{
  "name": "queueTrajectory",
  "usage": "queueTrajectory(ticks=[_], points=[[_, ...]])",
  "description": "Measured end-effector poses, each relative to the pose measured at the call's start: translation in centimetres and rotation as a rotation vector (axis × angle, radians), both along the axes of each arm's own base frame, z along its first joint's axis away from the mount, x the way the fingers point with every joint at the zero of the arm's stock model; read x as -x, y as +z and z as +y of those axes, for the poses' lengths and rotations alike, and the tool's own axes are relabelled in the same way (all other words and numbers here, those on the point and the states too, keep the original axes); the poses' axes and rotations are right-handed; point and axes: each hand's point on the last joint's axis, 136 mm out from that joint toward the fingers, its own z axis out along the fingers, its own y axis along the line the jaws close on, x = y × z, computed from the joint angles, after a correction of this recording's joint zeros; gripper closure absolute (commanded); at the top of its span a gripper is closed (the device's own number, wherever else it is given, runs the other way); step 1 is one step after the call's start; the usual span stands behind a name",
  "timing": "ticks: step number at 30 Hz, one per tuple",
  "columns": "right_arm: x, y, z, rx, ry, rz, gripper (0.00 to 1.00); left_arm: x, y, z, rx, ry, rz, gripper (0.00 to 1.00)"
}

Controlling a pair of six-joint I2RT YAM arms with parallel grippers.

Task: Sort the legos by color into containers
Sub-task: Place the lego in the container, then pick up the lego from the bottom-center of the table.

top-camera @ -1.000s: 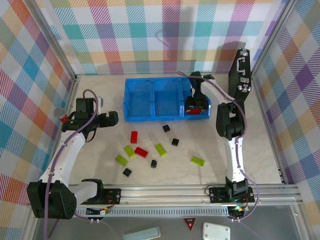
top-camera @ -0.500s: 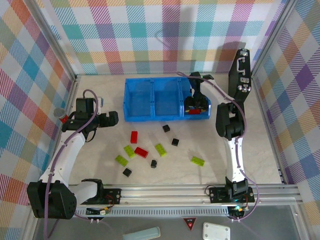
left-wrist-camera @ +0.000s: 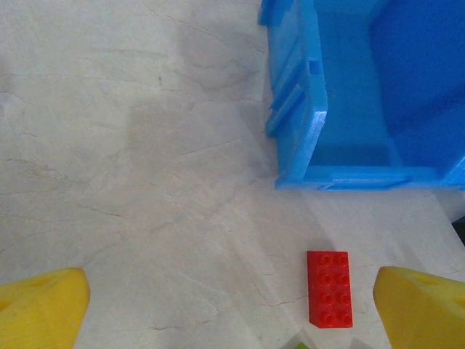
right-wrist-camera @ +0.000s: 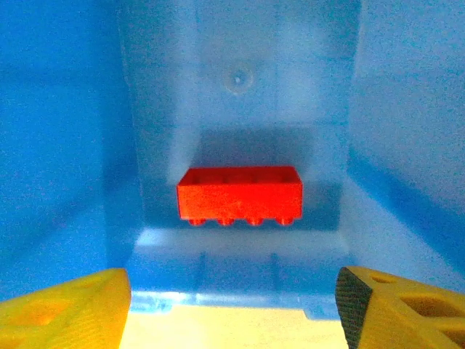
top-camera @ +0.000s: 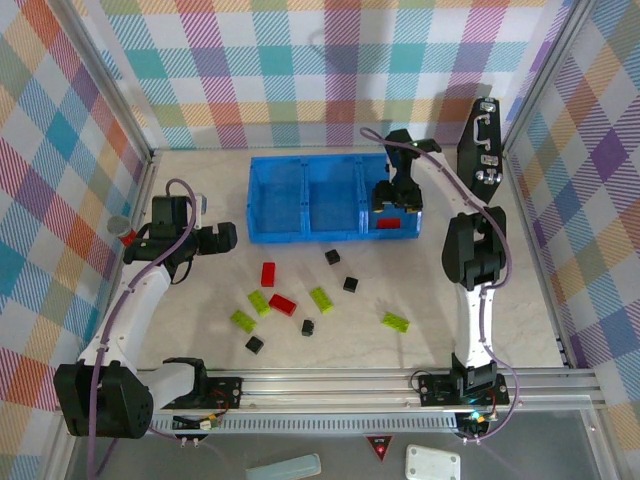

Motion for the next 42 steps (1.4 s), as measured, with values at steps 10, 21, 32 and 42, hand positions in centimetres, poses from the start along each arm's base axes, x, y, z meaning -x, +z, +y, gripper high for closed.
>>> queueTrajectory(ticks=[10,21,32,42], points=[[4.8,0.3,0.2,0.007,-0.009,0.042,0.25,0.0,0.0,-0.2,0.008,-0.008,0.0,0.0],[10.3,-0.5,2.4,0.021,0.014,0.072,0.27,0.1,0.3,-0.7,0.032,-0.029,-0.009,0.0],[18.5,-2.6,1.6,0.064,-0.091,0.111,0.28,0.4,0.7,-1.2,0.051,-0.046,-0.02,0.0],[25.5,-4.8,-0.2,0.064,-0.283,0.113,0.25,0.6,0.8,-1.1,0.052,-0.046,-0.026,0.0]])
